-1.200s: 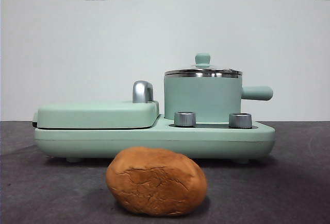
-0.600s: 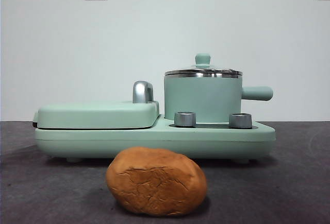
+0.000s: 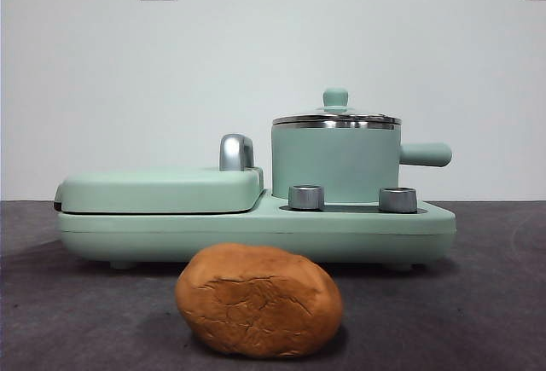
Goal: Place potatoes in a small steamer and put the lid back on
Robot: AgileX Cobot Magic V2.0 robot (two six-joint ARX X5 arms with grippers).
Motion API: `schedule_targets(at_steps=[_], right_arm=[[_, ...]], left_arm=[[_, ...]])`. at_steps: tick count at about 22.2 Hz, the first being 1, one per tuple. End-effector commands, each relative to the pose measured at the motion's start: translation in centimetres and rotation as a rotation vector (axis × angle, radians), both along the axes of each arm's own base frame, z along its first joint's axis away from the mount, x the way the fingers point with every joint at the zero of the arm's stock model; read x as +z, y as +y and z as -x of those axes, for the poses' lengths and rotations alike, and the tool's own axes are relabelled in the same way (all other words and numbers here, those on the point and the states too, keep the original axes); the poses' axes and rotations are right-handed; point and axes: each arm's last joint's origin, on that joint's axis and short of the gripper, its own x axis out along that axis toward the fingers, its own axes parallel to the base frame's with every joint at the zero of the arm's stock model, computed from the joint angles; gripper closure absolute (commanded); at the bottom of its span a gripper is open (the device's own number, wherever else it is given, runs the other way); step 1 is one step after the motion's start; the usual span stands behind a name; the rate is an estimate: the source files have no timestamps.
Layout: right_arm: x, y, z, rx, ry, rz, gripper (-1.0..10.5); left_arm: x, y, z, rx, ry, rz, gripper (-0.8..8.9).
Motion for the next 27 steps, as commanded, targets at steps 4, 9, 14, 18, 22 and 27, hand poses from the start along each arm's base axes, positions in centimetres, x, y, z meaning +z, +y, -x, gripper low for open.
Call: schedule_targets(at_steps=[4, 9, 14, 18, 22, 27], right_arm=[[0.2, 0.4, -0.5, 0.102, -0.137, 0.252, 8.0], [0.1, 0.4, -0.5, 0.105, -0.139, 0.258, 5.8], [0.2, 0.4, -0.5, 0.104, -0.136, 0.253, 5.8], [0.2, 0.4, -0.5, 0.097, -0.126, 0.231, 5.8], [0.2, 0.4, -0.5, 0.097, -0.125, 0.23, 5.8], [0.2, 0.4, -0.5, 0.096, -0.125, 0.23, 5.8]], left_arm=[[0.7, -0.5, -0.8, -0.088, -0.105, -0.115, 6.86], [1.0, -1.0, -1.0, -0.128, -0.141, -0.111, 4.7], [1.2, -1.8, -1.7, -0.18, -0.171, -0.101, 4.75], [1.6, -3.0, -3.2, -0.239, -0.236, -0.086, 4.8], [1.7, -4.8, -5.5, -0.269, -0.264, -0.018, 5.44], [1.1, -7.5, -8.7, -0.305, -0.261, 0.013, 5.43]])
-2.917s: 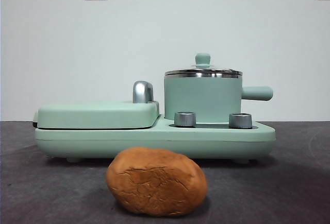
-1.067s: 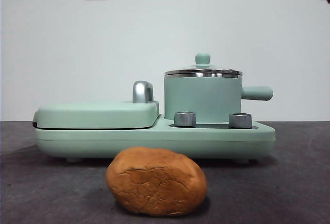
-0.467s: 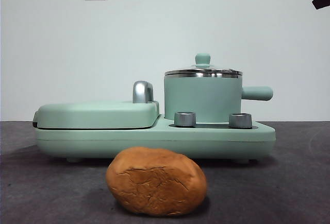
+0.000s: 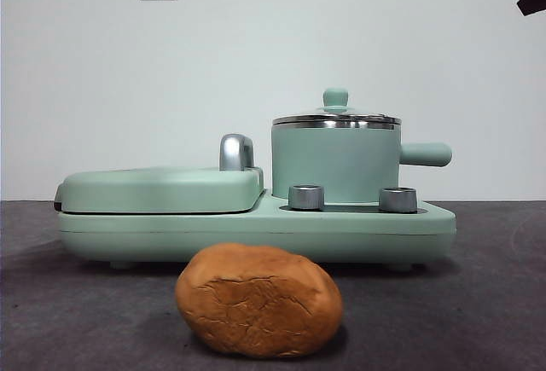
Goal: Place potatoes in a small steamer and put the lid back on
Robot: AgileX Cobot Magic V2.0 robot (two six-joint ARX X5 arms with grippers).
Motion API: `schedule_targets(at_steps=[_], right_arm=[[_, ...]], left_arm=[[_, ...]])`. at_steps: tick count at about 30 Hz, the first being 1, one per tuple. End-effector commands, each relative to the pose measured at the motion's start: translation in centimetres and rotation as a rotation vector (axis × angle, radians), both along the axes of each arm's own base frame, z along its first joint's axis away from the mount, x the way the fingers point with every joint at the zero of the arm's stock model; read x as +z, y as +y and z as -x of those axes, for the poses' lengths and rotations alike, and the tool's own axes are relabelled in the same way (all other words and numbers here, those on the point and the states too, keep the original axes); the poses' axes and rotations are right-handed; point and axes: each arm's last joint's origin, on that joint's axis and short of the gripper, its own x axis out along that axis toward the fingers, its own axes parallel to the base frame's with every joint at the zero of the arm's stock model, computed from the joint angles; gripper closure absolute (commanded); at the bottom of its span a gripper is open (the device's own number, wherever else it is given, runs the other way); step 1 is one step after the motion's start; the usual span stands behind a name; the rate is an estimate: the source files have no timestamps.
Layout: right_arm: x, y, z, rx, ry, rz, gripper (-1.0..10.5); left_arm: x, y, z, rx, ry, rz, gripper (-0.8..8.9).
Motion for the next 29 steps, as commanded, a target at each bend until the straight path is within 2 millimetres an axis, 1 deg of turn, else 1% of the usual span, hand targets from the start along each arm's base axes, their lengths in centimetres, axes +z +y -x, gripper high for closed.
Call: schedule_targets(at_steps=[1, 8, 17, 23, 26, 29], right_arm=[[0.7, 0.1, 0.0, 0.002, -0.017, -0.014, 5.8], [0.6, 0.1, 0.0, 0.001, -0.017, -0.014, 5.8], [0.6, 0.1, 0.0, 0.001, -0.017, -0.014, 5.9], [0.7, 0.0, 0.0, 0.001, -0.017, -0.014, 5.8], [0.6, 0.0, 0.0, 0.001, -0.017, -0.014, 5.8], [0.6, 0.0, 0.0, 0.001, -0.017, -0.014, 5.8]], left_arm=[[0.2, -1.7, -1.9, -0.012, 0.01, 0.024, 5.42], [-0.2, -6.4, -7.0, -0.024, 0.096, -0.011, 5.34], [-0.5, -12.2, -13.5, -0.082, 0.125, -0.031, 5.32], [-1.5, -15.2, -16.6, -0.105, 0.135, -0.037, 5.23], [-2.2, -16.5, -17.7, -0.116, 0.141, -0.042, 5.23], [-2.9, -17.5, -18.3, -0.128, 0.149, -0.048, 5.23]])
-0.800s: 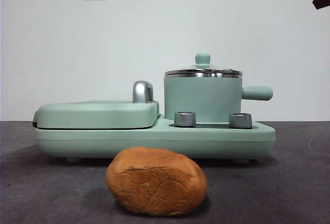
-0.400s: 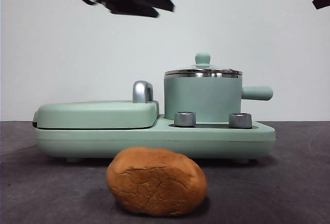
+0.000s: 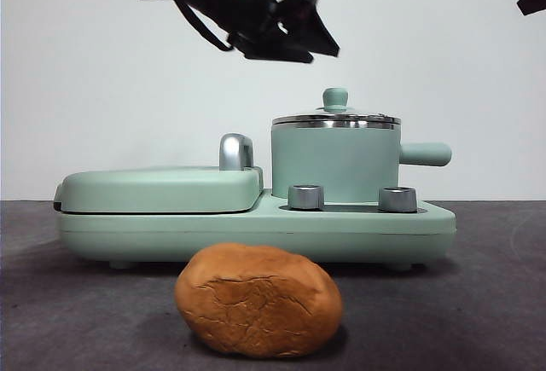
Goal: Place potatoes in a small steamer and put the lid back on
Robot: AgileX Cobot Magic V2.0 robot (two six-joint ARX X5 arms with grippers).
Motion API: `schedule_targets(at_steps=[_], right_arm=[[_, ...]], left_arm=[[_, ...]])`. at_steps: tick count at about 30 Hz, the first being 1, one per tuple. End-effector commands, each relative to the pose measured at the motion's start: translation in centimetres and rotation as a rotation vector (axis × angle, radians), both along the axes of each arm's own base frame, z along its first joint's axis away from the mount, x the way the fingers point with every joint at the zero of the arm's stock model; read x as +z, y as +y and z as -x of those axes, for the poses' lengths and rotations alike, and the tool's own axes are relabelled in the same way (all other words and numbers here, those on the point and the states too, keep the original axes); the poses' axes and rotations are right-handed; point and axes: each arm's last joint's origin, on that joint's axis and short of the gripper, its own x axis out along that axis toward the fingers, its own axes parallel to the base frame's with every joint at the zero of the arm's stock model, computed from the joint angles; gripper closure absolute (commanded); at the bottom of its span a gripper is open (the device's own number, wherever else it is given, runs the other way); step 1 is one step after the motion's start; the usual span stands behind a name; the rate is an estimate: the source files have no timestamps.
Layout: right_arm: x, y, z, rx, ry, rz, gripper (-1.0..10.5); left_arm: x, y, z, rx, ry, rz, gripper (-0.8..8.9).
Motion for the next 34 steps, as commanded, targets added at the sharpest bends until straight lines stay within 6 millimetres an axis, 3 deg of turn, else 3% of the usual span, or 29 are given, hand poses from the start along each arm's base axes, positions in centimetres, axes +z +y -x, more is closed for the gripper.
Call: schedule_targets(at_steps=[1, 15, 25, 34], right_arm=[[0.6, 0.1, 0.0, 0.002, -0.018, -0.012, 5.9], [0.6, 0.0, 0.0, -0.002, -0.018, -0.011, 5.9], [0.6, 0.0, 0.0, -0.001, -0.017, -0.011, 5.8], [0.6, 0.0, 0.0, -0.001, -0.017, -0.011, 5.9]], left_arm=[[-0.4, -1.3, -0.5, -0.018, -0.003, 0.007, 5.23], [-4.4, -3.0, -1.5, -0.038, 0.062, -0.037, 5.25], [-4.7, -3.1, -1.6, -0.037, 0.067, -0.041, 5.41], [-4.7, -3.0, -1.6, -0.033, 0.071, -0.044, 7.8]])
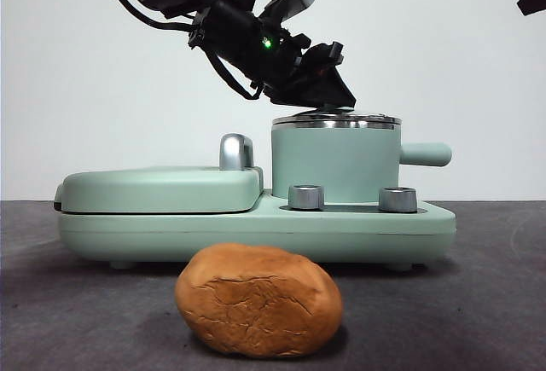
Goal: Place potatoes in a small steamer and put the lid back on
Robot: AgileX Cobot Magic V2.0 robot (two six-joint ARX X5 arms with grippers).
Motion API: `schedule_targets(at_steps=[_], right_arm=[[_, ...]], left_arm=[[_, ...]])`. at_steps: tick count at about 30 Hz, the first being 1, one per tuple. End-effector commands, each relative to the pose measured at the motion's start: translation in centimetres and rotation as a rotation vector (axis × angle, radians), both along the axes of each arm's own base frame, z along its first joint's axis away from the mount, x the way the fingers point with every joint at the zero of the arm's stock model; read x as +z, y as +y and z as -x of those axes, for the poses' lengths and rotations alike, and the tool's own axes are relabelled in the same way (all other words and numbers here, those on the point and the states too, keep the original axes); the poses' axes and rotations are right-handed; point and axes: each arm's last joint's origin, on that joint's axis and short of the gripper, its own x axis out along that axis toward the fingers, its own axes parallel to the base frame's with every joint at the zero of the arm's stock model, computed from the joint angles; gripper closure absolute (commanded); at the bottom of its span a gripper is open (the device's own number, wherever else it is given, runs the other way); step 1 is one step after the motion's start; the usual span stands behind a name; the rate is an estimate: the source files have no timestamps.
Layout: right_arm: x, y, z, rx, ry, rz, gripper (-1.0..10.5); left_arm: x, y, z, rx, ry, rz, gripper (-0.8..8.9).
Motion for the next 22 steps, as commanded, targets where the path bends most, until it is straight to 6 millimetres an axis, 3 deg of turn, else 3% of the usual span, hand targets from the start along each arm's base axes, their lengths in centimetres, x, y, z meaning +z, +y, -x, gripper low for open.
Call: schedule_targets(at_steps=[1, 10, 22], right_arm=[[0.6, 0.0, 0.0, 0.0, -0.017, -0.011, 5.8], [0.6, 0.0, 0.0, -0.003, -0.017, -0.01, 5.8], [0.6, 0.0, 0.0, -0.003, -0.016, -0.01, 5.8]], left_arm=[[-0.4, -0.6, -0.3, -0.008, 0.008, 0.0, 7.97], [0.1, 0.4, -0.2, 0.004, 0.036, -0.039, 7.99], [6.5, 4.1, 0.6, 0.06, -0.107, 0.028, 7.99]])
